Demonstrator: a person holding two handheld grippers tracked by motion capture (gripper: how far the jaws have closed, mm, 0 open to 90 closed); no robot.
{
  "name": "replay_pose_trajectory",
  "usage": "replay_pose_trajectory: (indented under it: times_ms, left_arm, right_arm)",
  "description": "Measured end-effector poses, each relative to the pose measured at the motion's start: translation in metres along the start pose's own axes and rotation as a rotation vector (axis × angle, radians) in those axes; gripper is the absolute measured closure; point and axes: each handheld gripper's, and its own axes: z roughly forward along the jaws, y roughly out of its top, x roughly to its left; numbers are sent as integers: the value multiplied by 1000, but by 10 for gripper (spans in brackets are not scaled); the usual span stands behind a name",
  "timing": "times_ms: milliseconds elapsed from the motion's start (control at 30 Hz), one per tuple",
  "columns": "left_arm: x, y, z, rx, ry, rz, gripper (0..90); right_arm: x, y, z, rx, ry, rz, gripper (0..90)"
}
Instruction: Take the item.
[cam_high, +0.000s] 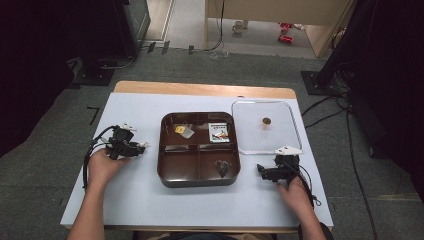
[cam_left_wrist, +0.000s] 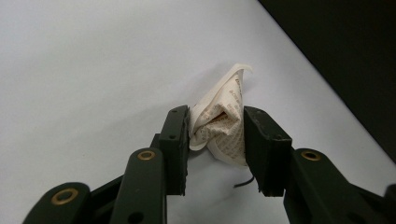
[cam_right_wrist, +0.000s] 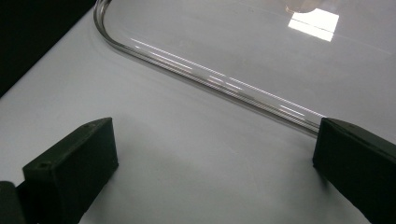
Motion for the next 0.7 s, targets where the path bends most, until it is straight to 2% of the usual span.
replay_pose_trajectory:
  times_ms: [100, 300, 567, 700]
  left_arm:
    - [-2, 1, 0, -6, 13, 10, 573]
    - [-1, 1, -4, -23, -6, -2, 513]
    - [2, -1, -21, -97, -4, -26, 465]
    - [4, -3, -27, -109, 4, -32, 452]
  right_arm:
    - [0, 0, 0, 0, 0, 0, 0]
    - [0, 0, 0, 0, 0, 0, 0]
    - [0, 0, 0, 0, 0, 0, 0]
    - [0, 0, 0, 0, 0, 0, 0]
